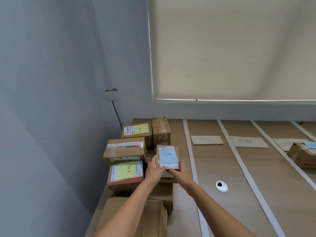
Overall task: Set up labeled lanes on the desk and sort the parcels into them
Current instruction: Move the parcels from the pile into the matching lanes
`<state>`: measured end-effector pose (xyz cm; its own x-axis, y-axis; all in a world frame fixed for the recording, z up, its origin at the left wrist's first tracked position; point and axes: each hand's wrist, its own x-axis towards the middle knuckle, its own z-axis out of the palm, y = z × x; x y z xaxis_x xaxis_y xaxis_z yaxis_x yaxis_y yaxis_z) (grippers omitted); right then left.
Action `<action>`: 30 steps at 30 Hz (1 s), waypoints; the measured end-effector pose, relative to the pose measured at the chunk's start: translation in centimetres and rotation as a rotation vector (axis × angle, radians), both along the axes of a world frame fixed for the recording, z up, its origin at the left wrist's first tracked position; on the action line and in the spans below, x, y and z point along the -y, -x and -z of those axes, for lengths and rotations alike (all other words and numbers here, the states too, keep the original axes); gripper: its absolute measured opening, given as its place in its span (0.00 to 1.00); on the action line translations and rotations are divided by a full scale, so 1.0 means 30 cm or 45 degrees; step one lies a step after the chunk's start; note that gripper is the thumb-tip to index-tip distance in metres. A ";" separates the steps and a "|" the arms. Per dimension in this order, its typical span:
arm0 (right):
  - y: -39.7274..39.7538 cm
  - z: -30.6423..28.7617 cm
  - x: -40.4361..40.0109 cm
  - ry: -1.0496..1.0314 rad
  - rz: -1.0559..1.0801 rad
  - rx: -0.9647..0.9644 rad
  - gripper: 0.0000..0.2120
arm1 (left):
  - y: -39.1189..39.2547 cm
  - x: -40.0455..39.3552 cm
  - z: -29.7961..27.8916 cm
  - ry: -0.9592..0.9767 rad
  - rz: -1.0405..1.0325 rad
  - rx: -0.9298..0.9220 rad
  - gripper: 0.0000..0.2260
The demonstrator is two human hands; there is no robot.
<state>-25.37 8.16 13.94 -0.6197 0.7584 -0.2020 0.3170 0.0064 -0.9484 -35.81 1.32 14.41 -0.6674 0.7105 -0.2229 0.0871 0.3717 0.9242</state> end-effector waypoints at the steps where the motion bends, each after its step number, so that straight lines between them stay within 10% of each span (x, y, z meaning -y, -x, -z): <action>1: -0.018 -0.007 0.008 0.009 0.009 -0.009 0.33 | -0.017 0.006 -0.010 -0.011 0.004 0.003 0.30; 23: -0.368 -0.069 0.092 -0.140 0.494 -0.039 0.14 | -0.333 0.051 -0.031 -0.070 -0.178 0.106 0.35; 30: -0.368 -0.055 0.074 -0.117 0.518 -0.018 0.14 | -0.316 0.060 -0.012 -0.186 -0.067 0.261 0.16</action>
